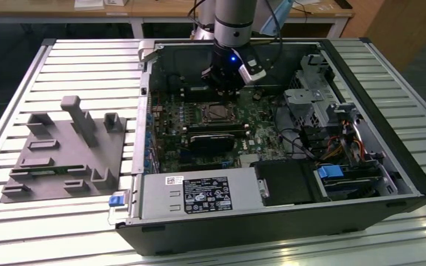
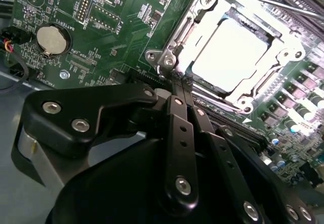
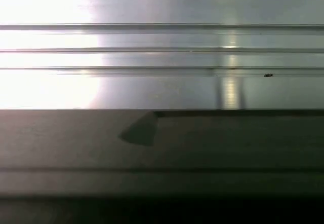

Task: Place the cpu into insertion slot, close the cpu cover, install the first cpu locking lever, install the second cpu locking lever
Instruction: 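Install the first cpu locking lever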

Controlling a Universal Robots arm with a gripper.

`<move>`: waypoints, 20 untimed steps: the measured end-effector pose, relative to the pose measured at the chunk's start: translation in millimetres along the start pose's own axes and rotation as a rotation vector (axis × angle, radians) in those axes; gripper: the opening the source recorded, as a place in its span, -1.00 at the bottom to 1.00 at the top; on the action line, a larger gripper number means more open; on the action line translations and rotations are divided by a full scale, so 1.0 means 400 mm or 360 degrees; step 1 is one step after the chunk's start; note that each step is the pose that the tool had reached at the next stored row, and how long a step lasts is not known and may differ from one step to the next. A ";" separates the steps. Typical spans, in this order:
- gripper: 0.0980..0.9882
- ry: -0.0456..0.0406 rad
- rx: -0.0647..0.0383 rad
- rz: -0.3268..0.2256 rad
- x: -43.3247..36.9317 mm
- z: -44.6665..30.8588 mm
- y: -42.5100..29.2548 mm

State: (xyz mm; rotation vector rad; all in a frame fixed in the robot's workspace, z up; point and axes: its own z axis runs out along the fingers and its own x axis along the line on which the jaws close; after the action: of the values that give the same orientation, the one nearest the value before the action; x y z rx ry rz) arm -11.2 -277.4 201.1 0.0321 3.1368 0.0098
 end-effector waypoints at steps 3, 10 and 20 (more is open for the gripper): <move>-0.96 0.0000 0.0000 0.0000 0.000 -0.012 0.000; -0.96 0.0000 0.0000 0.0000 0.000 -0.013 -0.002; -0.96 0.0000 0.0000 0.0000 0.000 -0.013 -0.009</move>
State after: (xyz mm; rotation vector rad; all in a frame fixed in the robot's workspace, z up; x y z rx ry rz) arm -11.2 -281.0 206.3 0.0320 3.1368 0.0099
